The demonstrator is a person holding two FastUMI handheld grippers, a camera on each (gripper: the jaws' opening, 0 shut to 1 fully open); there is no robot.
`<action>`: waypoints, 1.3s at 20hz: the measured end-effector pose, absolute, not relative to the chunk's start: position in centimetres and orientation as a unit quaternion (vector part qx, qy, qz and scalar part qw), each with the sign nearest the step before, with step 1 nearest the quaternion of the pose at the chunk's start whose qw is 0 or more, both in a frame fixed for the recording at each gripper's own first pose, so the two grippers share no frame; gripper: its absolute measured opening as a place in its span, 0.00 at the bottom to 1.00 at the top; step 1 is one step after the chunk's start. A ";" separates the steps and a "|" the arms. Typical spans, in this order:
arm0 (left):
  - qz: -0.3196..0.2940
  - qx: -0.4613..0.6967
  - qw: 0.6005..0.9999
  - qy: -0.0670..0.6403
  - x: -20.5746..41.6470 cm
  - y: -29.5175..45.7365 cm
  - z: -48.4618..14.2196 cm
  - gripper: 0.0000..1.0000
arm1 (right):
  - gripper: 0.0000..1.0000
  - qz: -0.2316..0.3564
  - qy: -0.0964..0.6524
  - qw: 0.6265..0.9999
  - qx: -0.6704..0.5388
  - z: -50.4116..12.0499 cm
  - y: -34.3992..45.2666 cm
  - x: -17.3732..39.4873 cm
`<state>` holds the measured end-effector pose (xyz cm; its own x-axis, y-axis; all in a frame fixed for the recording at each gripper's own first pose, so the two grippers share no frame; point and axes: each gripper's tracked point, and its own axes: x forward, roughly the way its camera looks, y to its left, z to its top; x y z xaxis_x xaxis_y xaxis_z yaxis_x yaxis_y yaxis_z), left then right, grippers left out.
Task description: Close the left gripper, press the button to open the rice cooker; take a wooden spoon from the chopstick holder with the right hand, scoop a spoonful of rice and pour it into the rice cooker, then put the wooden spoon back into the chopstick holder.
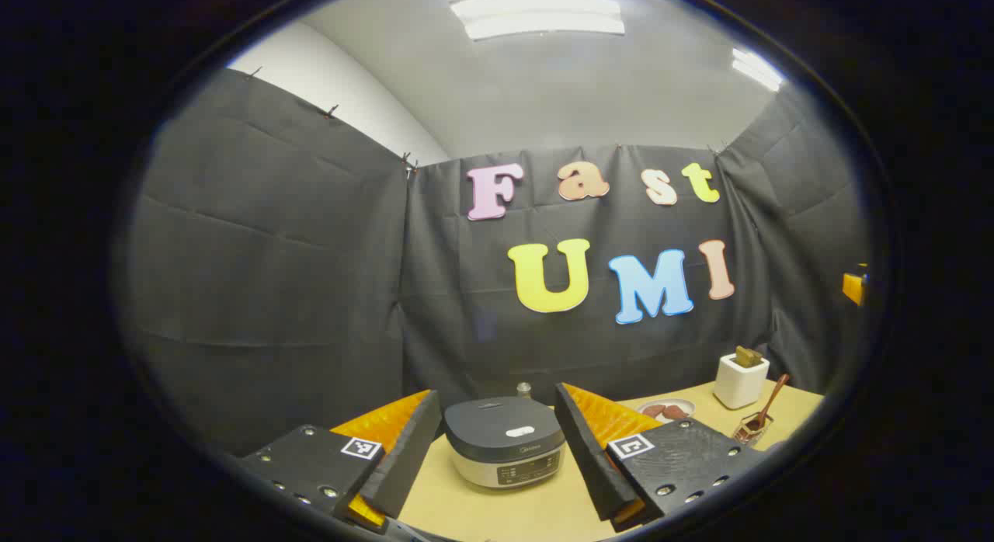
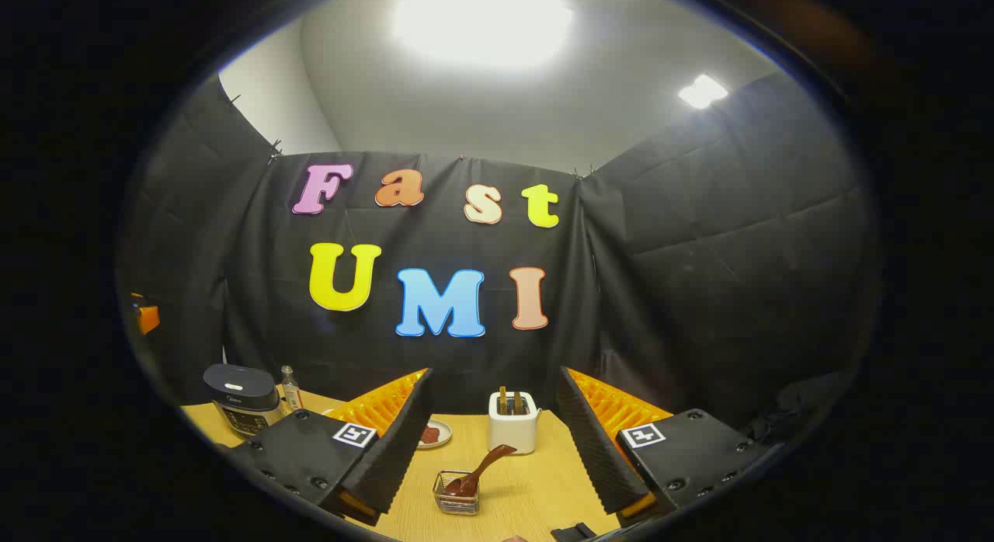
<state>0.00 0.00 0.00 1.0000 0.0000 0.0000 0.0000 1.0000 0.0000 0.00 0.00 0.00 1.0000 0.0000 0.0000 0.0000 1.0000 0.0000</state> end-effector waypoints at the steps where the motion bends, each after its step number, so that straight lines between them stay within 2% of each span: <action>1: -0.001 0.001 1.000 -0.001 0.2 0.0 0.1 0.88 | 0.98 -0.001 0.000 1.000 0.000 0.0 -0.1 0.1; 8: -0.007 0.009 1.000 -0.008 1.4 -0.5 0.9 0.89 | 0.96 -0.006 0.007 1.000 0.005 -0.5 0.0 1.0; 11: -0.005 0.011 1.000 -0.010 1.7 -0.6 1.1 0.89 | 0.99 0.004 0.007 1.000 0.004 -0.4 0.6 1.5; 23: -0.002 0.012 1.000 -0.015 1.7 -1.4 1.5 0.88 | 0.96 0.023 0.006 1.000 -0.009 -1.0 1.5 1.5; 26: -0.003 0.012 1.000 -0.018 2.0 -1.9 2.0 0.89 | 0.99 0.021 0.004 1.000 -0.006 -0.8 1.0 1.7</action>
<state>2.03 -1.86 1.95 0.9993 -0.0071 0.0367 0.0062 0.9997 0.0249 1.69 1.05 -0.84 0.9991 0.0415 -0.0088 -0.0416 0.9991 -0.0115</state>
